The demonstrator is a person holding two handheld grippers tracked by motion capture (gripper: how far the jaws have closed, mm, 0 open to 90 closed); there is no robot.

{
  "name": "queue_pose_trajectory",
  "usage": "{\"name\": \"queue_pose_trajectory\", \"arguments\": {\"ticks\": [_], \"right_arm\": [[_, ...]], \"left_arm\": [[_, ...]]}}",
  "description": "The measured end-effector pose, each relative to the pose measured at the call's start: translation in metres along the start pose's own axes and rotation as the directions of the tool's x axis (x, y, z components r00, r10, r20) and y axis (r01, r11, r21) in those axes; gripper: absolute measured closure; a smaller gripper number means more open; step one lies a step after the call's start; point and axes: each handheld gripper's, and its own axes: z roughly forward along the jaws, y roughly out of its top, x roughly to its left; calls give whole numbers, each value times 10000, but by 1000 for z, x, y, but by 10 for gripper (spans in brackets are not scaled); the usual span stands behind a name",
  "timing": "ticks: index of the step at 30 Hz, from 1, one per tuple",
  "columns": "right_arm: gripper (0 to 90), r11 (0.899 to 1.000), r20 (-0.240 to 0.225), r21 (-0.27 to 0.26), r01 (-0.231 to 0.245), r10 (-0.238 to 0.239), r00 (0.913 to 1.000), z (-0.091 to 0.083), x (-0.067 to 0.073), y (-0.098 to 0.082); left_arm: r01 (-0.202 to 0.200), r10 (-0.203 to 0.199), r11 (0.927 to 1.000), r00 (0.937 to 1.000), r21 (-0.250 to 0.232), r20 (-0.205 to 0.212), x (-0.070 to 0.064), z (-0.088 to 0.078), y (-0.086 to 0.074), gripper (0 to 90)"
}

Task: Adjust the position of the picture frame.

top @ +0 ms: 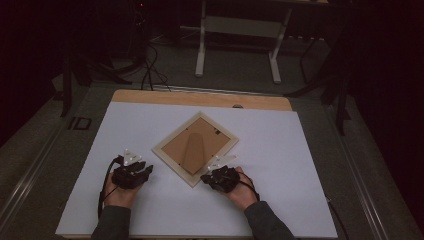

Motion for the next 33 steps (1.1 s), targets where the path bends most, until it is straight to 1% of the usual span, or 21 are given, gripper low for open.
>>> {"name": "queue_pose_trajectory", "arguments": {"ticks": [7,11,12,16,19,22,23,24,25,26,29,30,31,32,33], "right_arm": [[898,10000,-59,24,95,-94,9999,6,2,6],[898,9996,37,98,254,-254,9997,6,1,8],[898,9996,181,113,254,-256,9995,5,-3,9],[893,10000,515,10,11,-11,9987,-1,-15,8],[884,9999,785,-113,-105,114,9969,-6,-24,9],[880,9989,1147,-223,-416,439,9924,-12,-35,10],[880,9989,1147,-223,-416,439,9924,-12,-35,10],[874,9979,1387,-316,-558,596,9885,-15,-43,10],[874,9979,1387,-316,-558,596,9885,-15,-43,10],[874,9961,1581,-443,-764,825,9840,-17,-50,10],[864,9943,1857,-531,-919,1003,9775,-19,-59,10],[856,9933,2036,-598,-994,1096,9729,-20,-63,11],[852,9927,2133,-637,-1025,1139,9703,-21,-66,11],[847,9912,2284,-729,-1103,1243,9656,-22,-70,11],[847,9912,2284,-729,-1103,1243,9656,-22,-70,11]], "left_arm": [[-26,25,10000,10000,56,89,-4,7,2,654],[-46,45,10000,9999,76,132,-5,8,2,650],[-92,91,9999,9999,81,104,-5,8,3,646],[-132,131,9999,9999,36,107,-6,8,5,640],[-76,76,10000,10000,37,17,-7,10,7,624],[-48,49,10000,10000,-16,27,-9,11,9,613],[-48,49,10000,10000,-16,27,-9,11,9,611],[-10,10,10000,10000,-27,90,-9,12,9,611],[-10,10,10000,10000,-27,90,-9,12,9,610],[-3,4,10000,9999,-72,161,-11,12,9,610],[-19,20,10000,9998,-72,197,-13,13,9,609],[-88,89,10000,9995,-30,313,-15,14,8,609],[-88,89,10000,9995,-30,313,-15,14,8,608],[-158,158,9999,9992,-2,380,-17,16,7,604],[-158,158,9999,9992,-2,380,-17,16,7,601]]}}
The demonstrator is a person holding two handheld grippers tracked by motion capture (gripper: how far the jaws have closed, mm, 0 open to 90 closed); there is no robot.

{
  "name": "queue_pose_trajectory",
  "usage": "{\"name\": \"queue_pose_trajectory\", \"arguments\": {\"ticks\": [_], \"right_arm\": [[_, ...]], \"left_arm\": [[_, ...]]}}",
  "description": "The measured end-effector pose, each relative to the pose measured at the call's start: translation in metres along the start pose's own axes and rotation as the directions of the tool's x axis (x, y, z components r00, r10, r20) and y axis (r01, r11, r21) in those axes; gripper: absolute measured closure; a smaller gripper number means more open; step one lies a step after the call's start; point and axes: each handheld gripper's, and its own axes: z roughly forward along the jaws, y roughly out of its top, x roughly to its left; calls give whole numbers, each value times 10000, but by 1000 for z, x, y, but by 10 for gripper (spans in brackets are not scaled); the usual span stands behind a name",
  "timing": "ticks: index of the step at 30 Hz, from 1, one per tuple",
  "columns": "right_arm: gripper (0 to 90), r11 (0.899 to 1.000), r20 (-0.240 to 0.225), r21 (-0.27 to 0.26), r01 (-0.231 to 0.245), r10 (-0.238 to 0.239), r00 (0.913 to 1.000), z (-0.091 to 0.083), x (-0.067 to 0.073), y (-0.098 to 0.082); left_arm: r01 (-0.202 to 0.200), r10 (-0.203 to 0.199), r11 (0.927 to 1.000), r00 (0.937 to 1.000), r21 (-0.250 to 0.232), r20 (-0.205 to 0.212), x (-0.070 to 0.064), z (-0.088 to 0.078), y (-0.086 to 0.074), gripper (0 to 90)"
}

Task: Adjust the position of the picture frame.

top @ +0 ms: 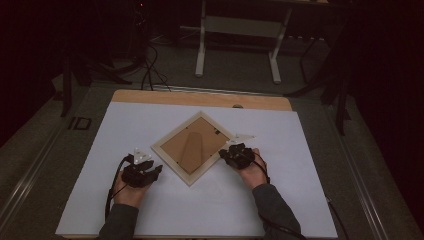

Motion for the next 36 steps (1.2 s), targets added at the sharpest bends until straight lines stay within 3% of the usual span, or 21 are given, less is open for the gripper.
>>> {"name": "queue_pose_trajectory", "arguments": {"ticks": [3,11,20,27,31,36], "right_arm": [[827,9995,443,-64,-305,308,9985,0,-13,3],[789,9961,1069,-249,-846,868,9905,4,-37,7],[766,9829,1247,-644,-1727,1797,9758,9,-56,11],[758,9707,1684,-590,-2331,2398,9561,17,-70,13],[754,9630,1743,-519,-2644,2694,9471,23,-75,12],[751,9583,1592,-461,-2821,2859,9449,27,-77,12]], "left_arm": [[-100,100,9999,9999,21,18,-3,1,0,594],[-263,261,9995,9996,157,143,-8,4,0,597],[-109,109,9999,9999,-59,6,-9,2,0,695],[-242,243,9994,9997,260,-55,-12,7,1,898],[-308,313,9989,9994,353,-123,-16,9,3,900],[-267,274,9987,9995,443,-151,-17,11,3,900]]}}
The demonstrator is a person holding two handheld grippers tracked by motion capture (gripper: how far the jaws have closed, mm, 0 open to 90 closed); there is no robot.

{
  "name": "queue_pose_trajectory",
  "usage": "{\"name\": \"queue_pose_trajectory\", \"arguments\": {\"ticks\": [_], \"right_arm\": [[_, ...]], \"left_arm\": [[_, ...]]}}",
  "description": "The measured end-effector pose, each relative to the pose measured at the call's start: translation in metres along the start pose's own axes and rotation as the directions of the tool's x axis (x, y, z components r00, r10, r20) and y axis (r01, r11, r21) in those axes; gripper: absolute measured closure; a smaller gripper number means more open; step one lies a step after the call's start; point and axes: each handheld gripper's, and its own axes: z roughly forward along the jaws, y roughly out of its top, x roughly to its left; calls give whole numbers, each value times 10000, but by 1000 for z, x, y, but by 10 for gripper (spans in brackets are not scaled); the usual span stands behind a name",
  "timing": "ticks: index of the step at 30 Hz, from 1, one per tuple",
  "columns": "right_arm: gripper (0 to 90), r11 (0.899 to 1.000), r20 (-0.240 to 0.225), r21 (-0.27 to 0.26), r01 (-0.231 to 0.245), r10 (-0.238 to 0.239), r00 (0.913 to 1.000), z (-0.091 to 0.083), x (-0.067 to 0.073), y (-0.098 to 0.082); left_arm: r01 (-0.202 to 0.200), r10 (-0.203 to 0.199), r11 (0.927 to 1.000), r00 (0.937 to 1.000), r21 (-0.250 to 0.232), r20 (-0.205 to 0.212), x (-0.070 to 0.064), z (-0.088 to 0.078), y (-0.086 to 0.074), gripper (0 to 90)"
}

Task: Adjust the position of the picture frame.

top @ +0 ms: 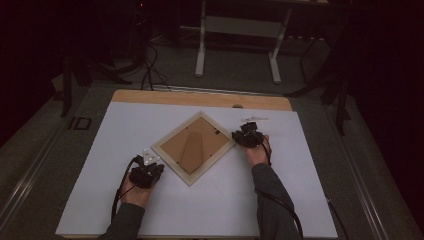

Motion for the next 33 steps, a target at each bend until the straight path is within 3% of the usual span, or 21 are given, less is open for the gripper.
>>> {"name": "queue_pose_trajectory", "arguments": {"ticks": [4,5,9,14,17,19,33], "right_arm": [[791,9999,255,-79,-140,142,9996,2,-1,2],[875,9999,493,-64,-144,147,9987,2,-2,2],[898,9992,782,71,-405,398,9961,7,-5,3],[898,9989,634,238,-412,396,9972,10,-6,3],[899,9949,343,660,-761,740,9967,13,-10,1],[899,9940,157,826,-721,710,9974,14,-10,0],[900,9939,-169,971,-518,537,9984,7,-8,-7]], "left_arm": [[-10,10,10000,10000,73,0,-2,2,0,900],[27,-27,10000,10000,83,40,-2,3,1,900],[-49,48,9998,10000,186,26,-5,5,3,900],[-32,31,9998,10000,220,58,-6,6,3,900],[-13,10,9998,9998,188,178,-6,7,4,900],[-10,6,9998,9999,213,168,-6,8,5,900],[29,-34,9995,9998,300,192,-5,7,6,900]]}}
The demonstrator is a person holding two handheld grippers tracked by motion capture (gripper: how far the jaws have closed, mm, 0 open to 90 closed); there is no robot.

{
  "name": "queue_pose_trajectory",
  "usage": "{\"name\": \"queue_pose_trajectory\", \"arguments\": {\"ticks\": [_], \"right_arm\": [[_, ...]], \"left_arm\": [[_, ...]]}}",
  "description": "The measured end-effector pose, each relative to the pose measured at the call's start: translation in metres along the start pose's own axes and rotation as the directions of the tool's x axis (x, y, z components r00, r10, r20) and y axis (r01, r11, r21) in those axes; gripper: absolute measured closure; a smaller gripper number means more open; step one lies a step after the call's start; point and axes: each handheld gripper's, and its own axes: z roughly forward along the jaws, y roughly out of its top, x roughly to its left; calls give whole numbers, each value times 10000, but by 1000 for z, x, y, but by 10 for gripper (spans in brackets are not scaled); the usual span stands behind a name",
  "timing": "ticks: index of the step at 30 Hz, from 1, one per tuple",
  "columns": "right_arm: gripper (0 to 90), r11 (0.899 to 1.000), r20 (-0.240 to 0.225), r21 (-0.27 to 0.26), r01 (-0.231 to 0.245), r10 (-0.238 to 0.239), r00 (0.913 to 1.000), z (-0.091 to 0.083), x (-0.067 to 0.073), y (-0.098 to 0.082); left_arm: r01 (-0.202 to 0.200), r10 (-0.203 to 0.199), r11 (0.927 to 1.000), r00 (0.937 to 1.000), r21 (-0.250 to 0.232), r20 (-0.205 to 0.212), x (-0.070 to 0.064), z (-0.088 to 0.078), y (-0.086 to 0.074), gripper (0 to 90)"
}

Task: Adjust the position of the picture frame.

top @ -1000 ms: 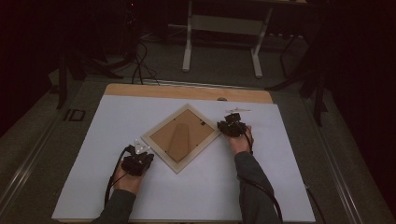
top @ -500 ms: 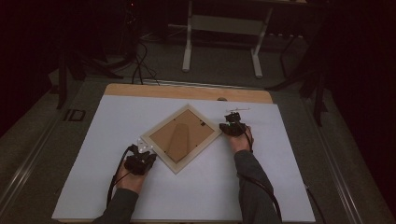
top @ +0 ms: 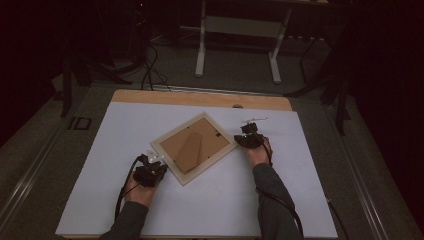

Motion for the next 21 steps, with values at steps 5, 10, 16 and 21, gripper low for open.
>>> {"name": "queue_pose_trajectory", "arguments": {"ticks": [5,10,16,21], "right_arm": [[900,10000,-35,6,48,-48,10000,-3,1,-4],[900,9991,193,23,426,-426,9989,-5,5,-6],[900,9977,250,84,675,-677,9974,-8,6,-9],[900,9978,264,99,662,-664,9974,-11,7,-11]], "left_arm": [[40,-40,10000,10000,30,-1,0,0,1,900],[94,-94,9999,9999,49,59,1,1,2,900],[81,-82,9999,9999,103,63,2,1,3,900],[164,-164,9998,9999,99,-9,2,2,3,900]]}}
